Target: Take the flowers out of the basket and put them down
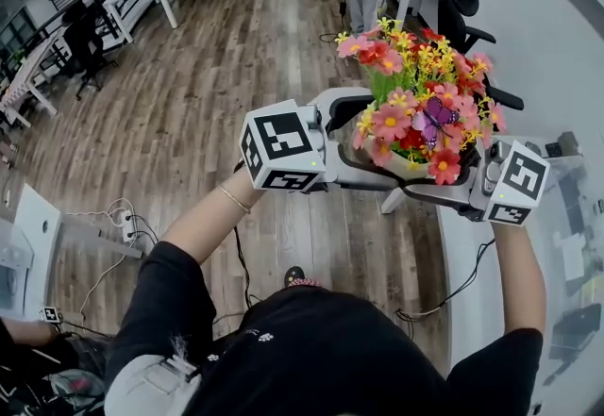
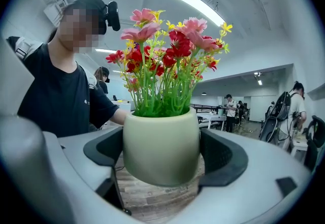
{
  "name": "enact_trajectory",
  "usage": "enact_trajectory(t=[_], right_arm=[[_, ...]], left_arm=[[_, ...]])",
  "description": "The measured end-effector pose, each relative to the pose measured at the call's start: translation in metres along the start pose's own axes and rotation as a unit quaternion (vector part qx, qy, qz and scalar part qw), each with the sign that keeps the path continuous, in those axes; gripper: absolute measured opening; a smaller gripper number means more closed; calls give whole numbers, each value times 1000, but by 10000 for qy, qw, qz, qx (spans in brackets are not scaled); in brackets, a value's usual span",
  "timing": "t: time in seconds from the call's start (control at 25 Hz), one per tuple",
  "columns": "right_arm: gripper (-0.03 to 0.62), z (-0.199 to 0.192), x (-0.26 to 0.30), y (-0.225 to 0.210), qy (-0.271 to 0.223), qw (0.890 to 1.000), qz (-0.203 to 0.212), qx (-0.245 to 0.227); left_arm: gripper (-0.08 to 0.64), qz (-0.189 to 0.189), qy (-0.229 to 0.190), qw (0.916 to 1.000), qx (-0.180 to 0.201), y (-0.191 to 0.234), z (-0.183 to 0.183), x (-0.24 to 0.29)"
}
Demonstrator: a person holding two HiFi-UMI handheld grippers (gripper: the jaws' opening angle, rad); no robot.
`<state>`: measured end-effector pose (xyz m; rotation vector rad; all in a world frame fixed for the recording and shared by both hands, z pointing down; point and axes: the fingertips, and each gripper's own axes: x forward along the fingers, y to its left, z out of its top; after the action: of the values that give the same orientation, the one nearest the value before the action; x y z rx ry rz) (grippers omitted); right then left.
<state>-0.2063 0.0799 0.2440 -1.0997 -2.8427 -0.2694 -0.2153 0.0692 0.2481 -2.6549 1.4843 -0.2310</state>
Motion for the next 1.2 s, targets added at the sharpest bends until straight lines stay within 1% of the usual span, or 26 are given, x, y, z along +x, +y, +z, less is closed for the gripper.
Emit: enact_trajectory(t=[0.2,0.64,1.0,1.08,1.2], right_arm=[[459,8,37,-3,7,10000,68,3],[459,12,88,-12,60,9997,217,-53],[460,29,154,-21,96,9996,255,-52],[459,29,162,-25,114,9996,239,-40],[460,25,162,-31,128,9997,224,-46]], left_arm=[[521,73,-45,10000,-20,13,-2,-36],[520,231,-84,9997,-9,34,-11,-83],[520,272,-173,9995,-39,61,-12,-146],[520,255,-190,9995,-48,67,-14,-153],[520,236,-205,9995,-51,72,-18,-150]])
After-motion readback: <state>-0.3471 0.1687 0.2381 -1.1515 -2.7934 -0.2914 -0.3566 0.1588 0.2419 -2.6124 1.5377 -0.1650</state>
